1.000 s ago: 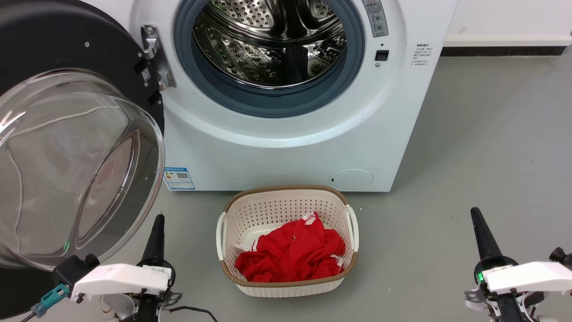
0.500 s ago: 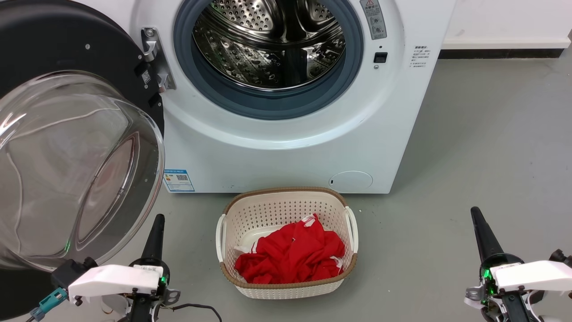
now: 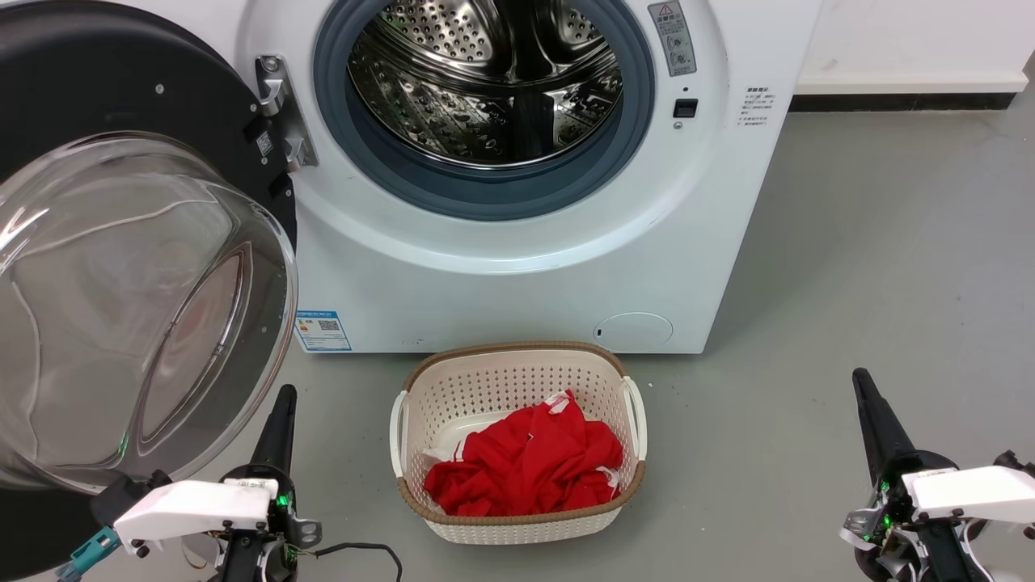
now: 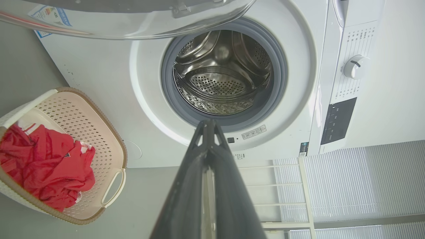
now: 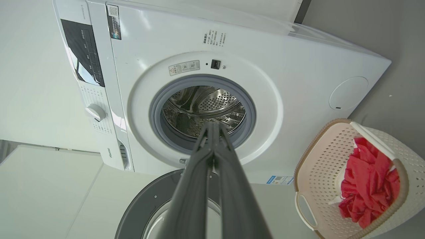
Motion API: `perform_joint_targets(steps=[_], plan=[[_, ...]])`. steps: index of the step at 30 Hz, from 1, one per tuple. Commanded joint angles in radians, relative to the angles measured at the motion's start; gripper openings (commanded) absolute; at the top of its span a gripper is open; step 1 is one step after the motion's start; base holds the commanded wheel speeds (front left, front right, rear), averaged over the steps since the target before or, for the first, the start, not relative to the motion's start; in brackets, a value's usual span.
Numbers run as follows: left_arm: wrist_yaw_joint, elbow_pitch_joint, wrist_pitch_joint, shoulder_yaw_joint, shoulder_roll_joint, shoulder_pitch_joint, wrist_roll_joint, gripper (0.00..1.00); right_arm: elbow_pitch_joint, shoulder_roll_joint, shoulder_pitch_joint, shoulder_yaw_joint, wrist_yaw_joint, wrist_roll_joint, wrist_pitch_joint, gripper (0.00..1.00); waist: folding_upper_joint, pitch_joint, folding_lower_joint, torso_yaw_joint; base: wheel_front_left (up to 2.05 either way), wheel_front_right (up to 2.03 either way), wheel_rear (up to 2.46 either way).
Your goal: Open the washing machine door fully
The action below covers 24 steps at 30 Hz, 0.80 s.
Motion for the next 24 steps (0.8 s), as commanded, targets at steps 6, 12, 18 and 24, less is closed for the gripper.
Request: perform_joint_targets(steps=[6,12,18,24], plan=[[-0.009,0.001,0.015,0.006,0.001,-0.01,-0.061,0.0,0.006,-0.001,-0.019,-0.007,0.0,0.06,0.014,0.0,0.0,-0.003,0.0,-0.001,0.0,0.0,0.0],[-0.012,0.003,0.026,0.01,0.001,-0.01,-0.108,0.0,0.013,0.001,-0.023,-0.011,0.0,0.104,0.026,0.0,0.0,-0.006,0.0,-0.002,0.0,0.0,0.0],[-0.016,0.004,0.037,0.015,0.001,-0.009,-0.153,0.0,0.018,0.002,-0.023,-0.015,0.0,0.145,0.037,0.0,0.0,-0.009,0.0,-0.003,0.0,0.0,0.0],[-0.018,0.006,0.047,0.018,0.001,-0.009,-0.195,0.0,0.024,0.004,-0.028,-0.019,0.0,0.185,0.047,0.0,0.0,-0.012,0.0,-0.004,0.0,0.0,0.0]])
